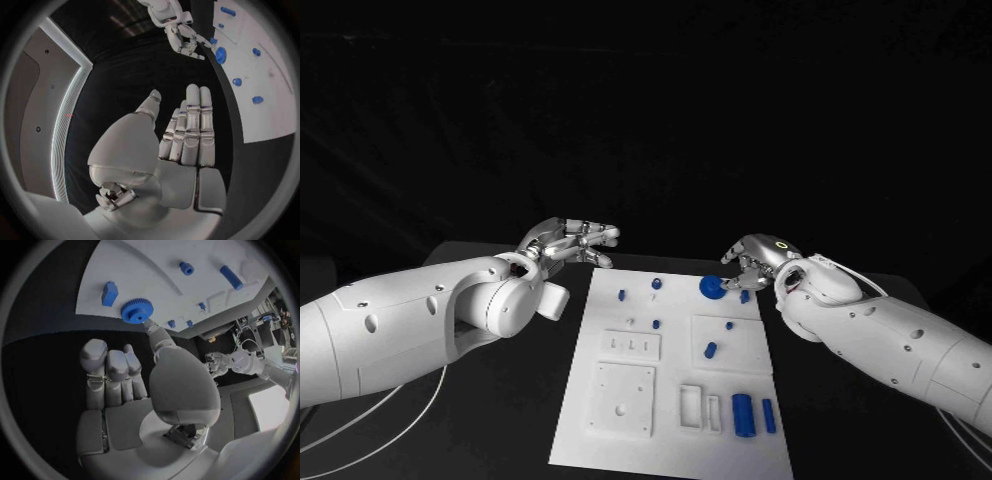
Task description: Assemble the parts on the task board
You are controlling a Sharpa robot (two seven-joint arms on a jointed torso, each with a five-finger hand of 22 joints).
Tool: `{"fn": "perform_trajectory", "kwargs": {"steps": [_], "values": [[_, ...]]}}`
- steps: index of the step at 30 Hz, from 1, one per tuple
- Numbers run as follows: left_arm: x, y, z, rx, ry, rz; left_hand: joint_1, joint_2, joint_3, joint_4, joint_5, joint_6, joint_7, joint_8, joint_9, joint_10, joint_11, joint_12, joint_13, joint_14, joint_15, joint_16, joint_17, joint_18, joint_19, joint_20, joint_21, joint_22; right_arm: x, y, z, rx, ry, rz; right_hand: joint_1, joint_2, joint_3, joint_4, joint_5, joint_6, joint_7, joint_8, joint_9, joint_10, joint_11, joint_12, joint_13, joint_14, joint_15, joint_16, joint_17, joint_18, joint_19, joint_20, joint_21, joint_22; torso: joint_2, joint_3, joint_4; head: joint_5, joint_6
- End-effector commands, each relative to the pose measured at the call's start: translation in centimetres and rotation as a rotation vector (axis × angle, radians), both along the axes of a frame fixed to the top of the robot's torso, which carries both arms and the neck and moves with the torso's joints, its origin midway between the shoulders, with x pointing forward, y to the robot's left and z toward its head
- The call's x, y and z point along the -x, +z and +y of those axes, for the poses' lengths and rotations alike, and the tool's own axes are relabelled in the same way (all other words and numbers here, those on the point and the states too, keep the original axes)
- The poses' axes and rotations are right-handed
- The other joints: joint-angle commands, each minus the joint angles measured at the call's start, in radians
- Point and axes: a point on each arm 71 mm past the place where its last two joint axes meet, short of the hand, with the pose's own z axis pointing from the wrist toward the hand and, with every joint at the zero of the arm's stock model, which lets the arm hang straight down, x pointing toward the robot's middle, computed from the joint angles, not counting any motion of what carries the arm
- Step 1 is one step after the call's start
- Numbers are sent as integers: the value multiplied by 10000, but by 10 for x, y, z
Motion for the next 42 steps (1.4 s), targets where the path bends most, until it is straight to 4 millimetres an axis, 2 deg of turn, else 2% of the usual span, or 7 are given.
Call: {"fn": "perform_trajectory", "kwargs": {"steps": [1, 6, 13, 19, 27, 31, 42], "values": [[0, 2, -4, 69, -256, -100, -33, 97, -19, -35, 45, -41, 8, 52, 8, -151, 18, -11, 9, -21, -5, -14, 11, -99, 30, -11, -3, -9, -2, -6, 1, -164, 21, 581, -10, 99, 71, 11, -48, 3, -5, -36, 4, 96, -4, 70, 39, 89, -11, 64, 38, 106, 387, 63, 72, 1013, 19, 0, 23, -10, -2], [0, 1, -5, 69, -296, -90, -31, 93, -19, -40, 43, -48, 14, 51, 7, -197, 30, -15, 8, -24, 1, -11, 13, -90, 31, -5, 4, -9, -5, -11, 2, -414, -104, 811, -35, 135, 101, 11, -34, -11, 1, -34, 2, 130, 2, 161, 114, 97, -8, 122, 108, 120, 374, 67, 163, 1020, 23, -3, 42, 10, -34], [0, 1, -6, 63, -310, -81, -26, 100, -14, -43, 43, -48, 14, 51, 7, -223, 35, -16, 8, -27, 4, -8, 14, -85, 28, -1, 8, -10, -7, -16, 7, -540, -137, 1111, -66, 166, 132, 25, -48, -1, 2, -43, -3, 121, 3, 164, 121, 95, -4, 132, 124, 118, 362, 71, 216, 1025, 33, 7, 6, 20, -80], [-1, 1, -8, 65, -353, -72, -35, 98, -14, -38, 43, -59, 18, 52, 7, -273, 47, -15, 8, -35, 11, -6, 16, -78, 23, 7, 16, -12, -10, -20, 10, -502, -185, 1293, -51, 185, 162, 17, -70, -26, 8, -36, 1, 113, 9, 159, 120, 92, 0, 127, 126, 125, 346, 76, 216, 1018, 10, -2, 52, -42, -110], [0, 1, -9, 56, -391, -33, -35, 98, -14, -38, 43, -59, 18, 52, 7, -273, 47, -15, 8, -35, 11, -6, 16, -78, 23, 7, 16, -12, -11, -22, 12, -483, -206, 1386, -64, 218, 214, 24, -111, -28, 12, -35, 1, 116, 9, 163, 121, 97, 2, 136, 140, 124, 337, 80, 254, 1021, 35, 2, 47, 62, -128], [0, 1, -10, 58, -424, -17, -42, 83, -14, -28, 44, -97, 25, 49, 5, -295, 53, -15, 8, -32, 14, 1, 18, -73, 20, 12, 23, -17, -12, -24, 13, -460, -199, 1460, -63, 232, 324, -8, -170, -5, 10, -37, -1, 130, 7, 181, 135, 100, 0, 152, 158, 125, 331, 77, 273, 1018, 25, 0, 69, 25, -157], [0, 1, -11, 29, -433, 1, -42, 83, -14, -28, 44, -97, 25, 49, 5, -295, 53, -15, 8, -32, 14, 1, 18, -73, 20, 12, 23, -17, -13, -28, 16, -373, -172, 1731, -190, 320, 496, 9, -110, 83, -4, -38, -1, 139, -3, 193, 148, 100, -6, 167, 178, 117, 322, 73, 341, 1025, 20, 3, 47, 51, -190]]}}
